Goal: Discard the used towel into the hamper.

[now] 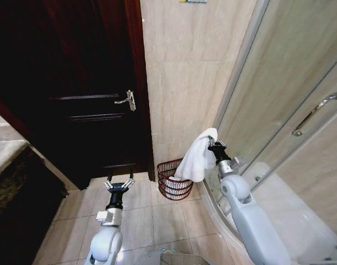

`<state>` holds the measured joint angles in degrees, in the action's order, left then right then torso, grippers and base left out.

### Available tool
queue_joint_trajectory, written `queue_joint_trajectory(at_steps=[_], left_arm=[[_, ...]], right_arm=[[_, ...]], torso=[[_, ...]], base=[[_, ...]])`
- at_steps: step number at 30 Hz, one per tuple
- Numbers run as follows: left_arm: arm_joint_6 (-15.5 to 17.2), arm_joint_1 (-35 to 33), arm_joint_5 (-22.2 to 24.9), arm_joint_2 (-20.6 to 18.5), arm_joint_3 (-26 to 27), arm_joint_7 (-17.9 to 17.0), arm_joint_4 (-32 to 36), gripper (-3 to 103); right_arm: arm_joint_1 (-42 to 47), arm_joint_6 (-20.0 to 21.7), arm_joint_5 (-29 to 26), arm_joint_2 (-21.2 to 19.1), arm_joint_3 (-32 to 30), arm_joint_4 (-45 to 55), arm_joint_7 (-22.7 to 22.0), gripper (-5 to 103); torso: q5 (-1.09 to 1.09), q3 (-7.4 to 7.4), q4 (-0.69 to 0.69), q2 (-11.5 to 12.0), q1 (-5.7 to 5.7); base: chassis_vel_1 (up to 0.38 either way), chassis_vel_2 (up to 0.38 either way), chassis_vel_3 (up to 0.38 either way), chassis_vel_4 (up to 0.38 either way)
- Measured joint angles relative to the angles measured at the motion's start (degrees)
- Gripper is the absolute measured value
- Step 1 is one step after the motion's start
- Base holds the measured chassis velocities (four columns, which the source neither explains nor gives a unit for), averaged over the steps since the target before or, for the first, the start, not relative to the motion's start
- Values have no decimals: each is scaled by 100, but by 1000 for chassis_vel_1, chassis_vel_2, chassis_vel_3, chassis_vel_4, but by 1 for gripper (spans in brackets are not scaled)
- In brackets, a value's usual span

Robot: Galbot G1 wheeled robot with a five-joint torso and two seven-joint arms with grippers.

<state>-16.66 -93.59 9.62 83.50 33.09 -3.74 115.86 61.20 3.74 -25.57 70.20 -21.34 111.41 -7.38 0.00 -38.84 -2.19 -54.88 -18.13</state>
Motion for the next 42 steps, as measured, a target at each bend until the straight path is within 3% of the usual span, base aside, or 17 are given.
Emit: queue_joint_trajectory(at_steps=[15,42], left_arm=[[-36,244,258,-12,136,108,-265,100],[24,607,406,-185,40,208,-560,100]], right_arm=[[2,35,265,210,200,58,-123,3],[221,-52,500,333,10,13,-178,3]], torso=[[-1,258,0,465,207],[0,646,0,1155,509]], base=[[0,0,0,0],[0,0,0,0]])
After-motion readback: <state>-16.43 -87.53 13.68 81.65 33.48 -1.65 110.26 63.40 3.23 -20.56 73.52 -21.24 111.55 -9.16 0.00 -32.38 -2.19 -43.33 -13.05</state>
